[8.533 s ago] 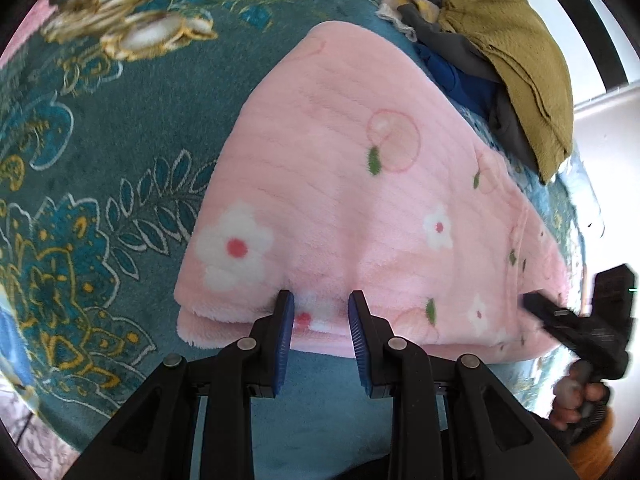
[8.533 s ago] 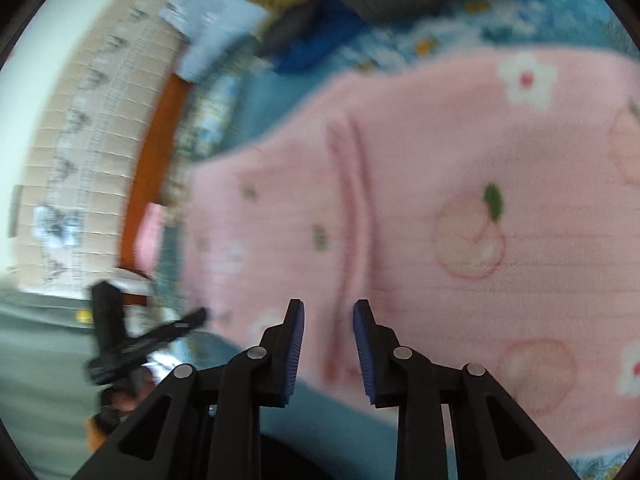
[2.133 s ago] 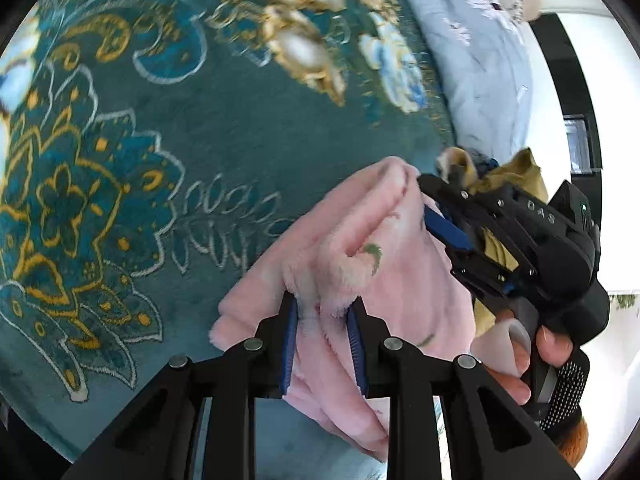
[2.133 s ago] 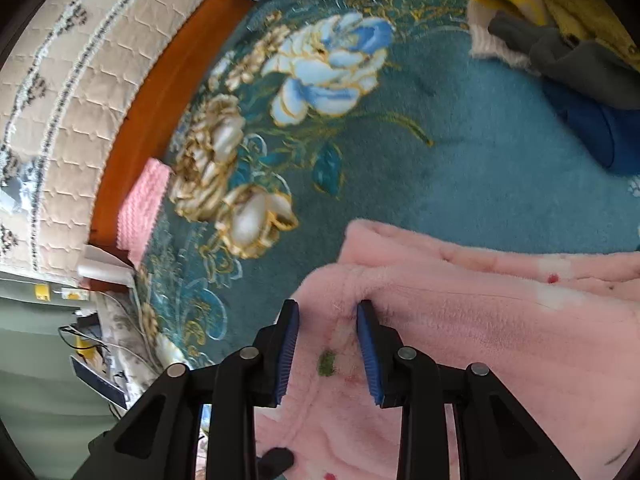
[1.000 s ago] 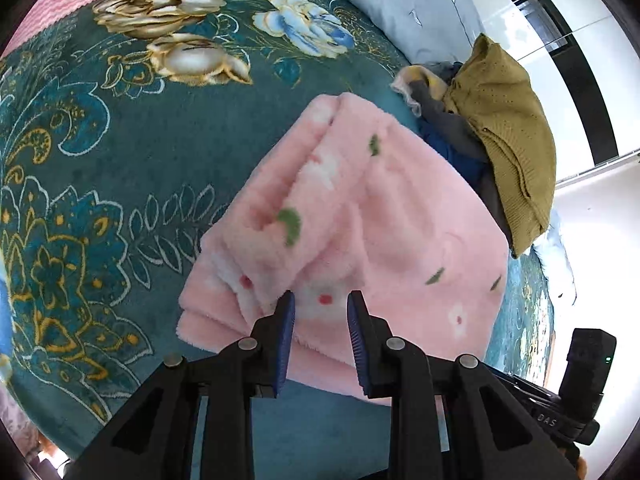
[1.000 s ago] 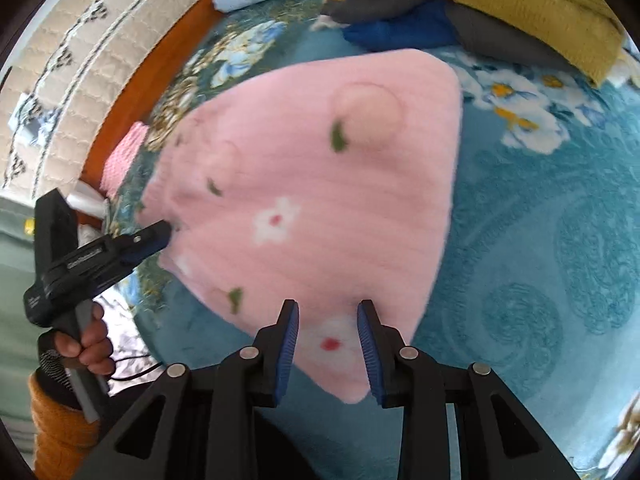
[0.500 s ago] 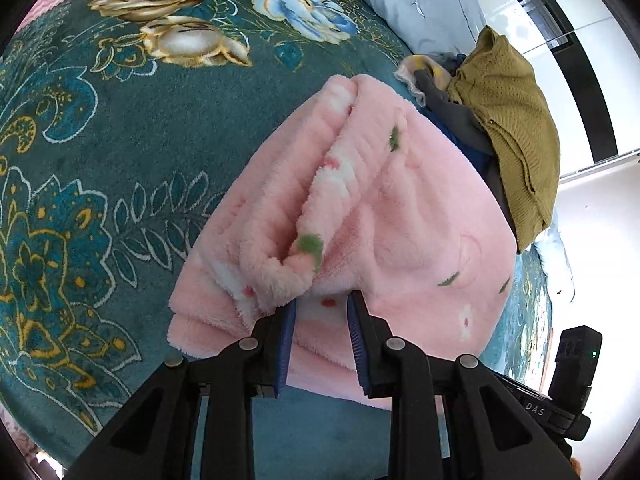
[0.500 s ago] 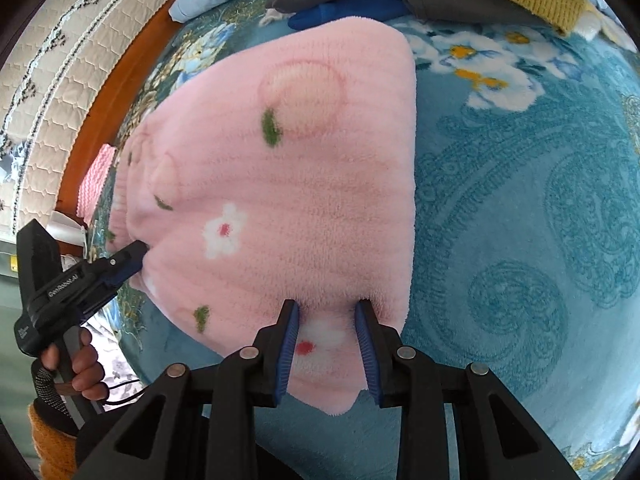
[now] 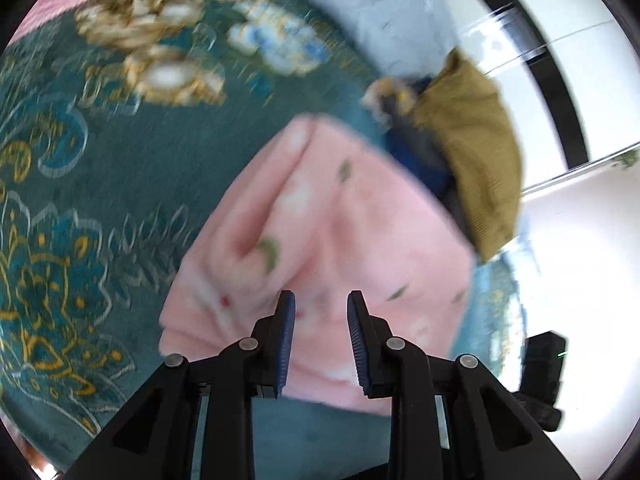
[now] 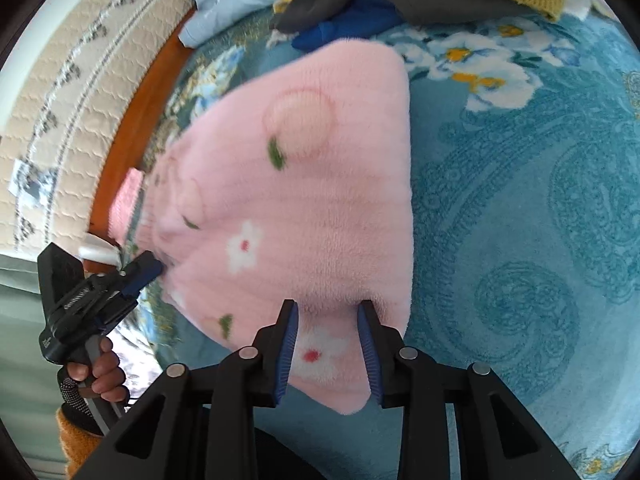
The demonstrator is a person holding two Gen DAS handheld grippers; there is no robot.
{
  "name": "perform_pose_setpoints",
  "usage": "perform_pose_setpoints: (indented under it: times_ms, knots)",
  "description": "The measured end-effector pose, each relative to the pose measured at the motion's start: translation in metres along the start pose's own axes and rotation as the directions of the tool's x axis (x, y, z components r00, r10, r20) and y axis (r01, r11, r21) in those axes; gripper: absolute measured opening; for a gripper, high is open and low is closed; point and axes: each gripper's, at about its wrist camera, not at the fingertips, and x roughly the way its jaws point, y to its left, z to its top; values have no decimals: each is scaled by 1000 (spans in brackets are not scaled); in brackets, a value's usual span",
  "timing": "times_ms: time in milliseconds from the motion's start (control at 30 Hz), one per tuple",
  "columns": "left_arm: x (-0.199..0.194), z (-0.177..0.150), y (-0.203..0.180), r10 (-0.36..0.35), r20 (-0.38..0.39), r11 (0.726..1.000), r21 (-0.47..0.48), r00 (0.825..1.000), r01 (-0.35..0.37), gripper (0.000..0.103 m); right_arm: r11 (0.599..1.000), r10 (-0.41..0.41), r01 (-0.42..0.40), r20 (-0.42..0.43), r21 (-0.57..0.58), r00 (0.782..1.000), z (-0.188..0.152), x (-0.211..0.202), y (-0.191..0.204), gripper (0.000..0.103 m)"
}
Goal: Fold clothes
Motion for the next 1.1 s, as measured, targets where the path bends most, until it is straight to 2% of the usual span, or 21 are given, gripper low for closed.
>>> perform_pose_setpoints:
  times_ms: [100,200,233,367,433,500,700,800,900,967,1033,1100]
  knots:
    - [-8,18,-13,34,46,997,65,998,-37,46,1000,18,-18,38,2,999,3,-13,-4,41]
    - [7,31,-22,172,30,965,195,985,-175,46,999,27,-28,69,17,997,7,-21,-9,44]
    - [11,33,-19,181,23,962,201,983,-182,46,999,28,-30,73,22,997,10,-21,-9,44]
    - [23,39,0,148,-14,976,166,989,-144,46,999,35,-38,81,37,996,14,-20,-13,44]
    - [29,42,10,131,-33,981,147,991,-125,49,998,40,-44,88,44,995,16,-20,-15,44]
    - [36,45,19,114,-51,986,128,992,-106,55,998,45,-50,94,50,995,17,-19,-17,51]
    - [55,55,48,59,-102,996,69,993,-52,59,994,63,-73,103,87,993,22,-13,-24,55]
    - [61,57,63,-29,-141,1000,-5,990,29,65,988,75,-87,104,125,992,23,-8,-30,56]
    - [65,60,74,-115,-168,992,-70,979,104,65,984,87,-104,118,147,989,25,-6,-35,60]
    - [65,61,70,-124,-177,992,-49,976,117,66,981,102,-122,133,152,986,26,-6,-38,64]
    - [68,62,61,-93,-200,995,16,975,98,67,978,114,-136,145,156,983,27,-5,-39,65]
    - [72,62,61,-97,-211,995,12,973,102,69,975,130,-152,140,160,982,29,0,-40,67]
